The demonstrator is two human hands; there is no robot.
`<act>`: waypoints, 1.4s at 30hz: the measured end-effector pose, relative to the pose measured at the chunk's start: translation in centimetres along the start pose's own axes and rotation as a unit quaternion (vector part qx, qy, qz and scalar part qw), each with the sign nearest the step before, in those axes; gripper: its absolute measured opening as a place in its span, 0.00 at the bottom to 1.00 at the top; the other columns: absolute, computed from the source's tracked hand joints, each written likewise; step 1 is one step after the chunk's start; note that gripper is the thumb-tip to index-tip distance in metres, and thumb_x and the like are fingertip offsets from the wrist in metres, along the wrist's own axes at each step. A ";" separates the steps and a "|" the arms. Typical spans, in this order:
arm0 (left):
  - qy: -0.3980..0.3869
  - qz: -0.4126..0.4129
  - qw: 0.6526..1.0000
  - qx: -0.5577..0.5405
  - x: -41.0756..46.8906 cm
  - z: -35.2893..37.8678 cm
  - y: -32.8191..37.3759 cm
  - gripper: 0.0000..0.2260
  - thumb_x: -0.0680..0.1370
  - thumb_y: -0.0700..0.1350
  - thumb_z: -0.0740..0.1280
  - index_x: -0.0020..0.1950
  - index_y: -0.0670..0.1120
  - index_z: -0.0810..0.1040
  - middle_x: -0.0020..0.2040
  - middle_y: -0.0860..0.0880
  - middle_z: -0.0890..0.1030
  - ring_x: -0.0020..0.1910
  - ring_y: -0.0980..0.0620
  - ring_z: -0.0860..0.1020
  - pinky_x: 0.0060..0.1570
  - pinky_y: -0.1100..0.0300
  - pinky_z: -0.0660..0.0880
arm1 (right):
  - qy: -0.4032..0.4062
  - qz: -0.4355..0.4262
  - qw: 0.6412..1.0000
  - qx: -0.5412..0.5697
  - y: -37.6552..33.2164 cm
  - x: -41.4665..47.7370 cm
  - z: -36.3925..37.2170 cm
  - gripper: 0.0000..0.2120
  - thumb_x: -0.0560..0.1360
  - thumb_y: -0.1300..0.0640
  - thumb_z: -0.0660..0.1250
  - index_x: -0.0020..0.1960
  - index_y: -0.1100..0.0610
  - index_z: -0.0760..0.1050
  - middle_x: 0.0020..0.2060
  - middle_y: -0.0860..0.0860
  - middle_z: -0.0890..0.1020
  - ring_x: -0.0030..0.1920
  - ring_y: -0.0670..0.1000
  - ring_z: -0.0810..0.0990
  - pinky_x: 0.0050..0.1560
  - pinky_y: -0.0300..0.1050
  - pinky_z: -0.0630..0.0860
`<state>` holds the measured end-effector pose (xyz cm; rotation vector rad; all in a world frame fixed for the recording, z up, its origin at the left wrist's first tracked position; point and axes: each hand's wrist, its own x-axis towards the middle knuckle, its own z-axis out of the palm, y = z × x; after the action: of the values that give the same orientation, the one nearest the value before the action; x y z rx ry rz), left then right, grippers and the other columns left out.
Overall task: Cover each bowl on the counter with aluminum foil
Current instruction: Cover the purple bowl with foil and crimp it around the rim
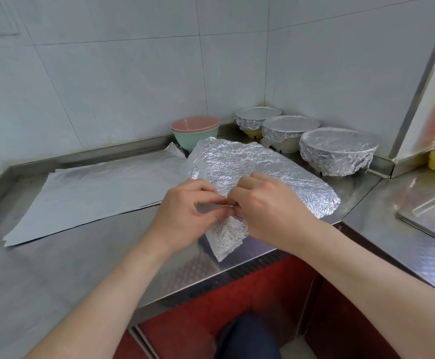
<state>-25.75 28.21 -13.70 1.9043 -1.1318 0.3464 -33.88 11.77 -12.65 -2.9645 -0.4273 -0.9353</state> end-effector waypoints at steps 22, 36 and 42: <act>-0.043 0.054 0.995 0.075 0.5 -0.6 1.4 0.06 0.70 0.50 0.75 0.45 0.52 0.86 0.43 0.56 0.80 0.47 0.57 0.75 0.50 0.68 0.69 | -0.100 0.093 0.970 0.203 2.2 -0.4 -3.8 0.05 0.71 0.54 0.75 0.47 0.50 0.84 0.40 0.45 0.79 0.41 0.44 0.77 0.45 0.31 0.69; -0.047 0.097 0.989 0.104 0.4 0.7 0.6 0.07 0.70 0.39 0.70 0.45 0.46 0.84 0.40 0.56 0.80 0.42 0.57 0.75 0.45 0.62 0.72 | 0.005 -0.001 1.000 0.016 0.6 -1.0 0.0 0.11 0.61 0.64 0.78 0.37 0.58 0.77 0.31 0.52 0.76 0.33 0.56 0.75 0.32 0.48 0.75; -0.043 0.053 0.995 0.075 0.7 -0.8 0.2 0.05 0.67 0.43 0.73 0.42 0.49 0.85 0.41 0.56 0.80 0.43 0.58 0.76 0.48 0.62 0.72 | -0.060 0.038 0.994 0.085 -0.5 -0.5 -1.0 0.07 0.73 0.54 0.71 0.50 0.54 0.80 0.44 0.51 0.79 0.46 0.56 0.77 0.46 0.51 0.74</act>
<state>-25.38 28.43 -12.74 2.0107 -1.2983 0.4228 -34.92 12.06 -12.13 -2.8672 -0.3711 -0.6800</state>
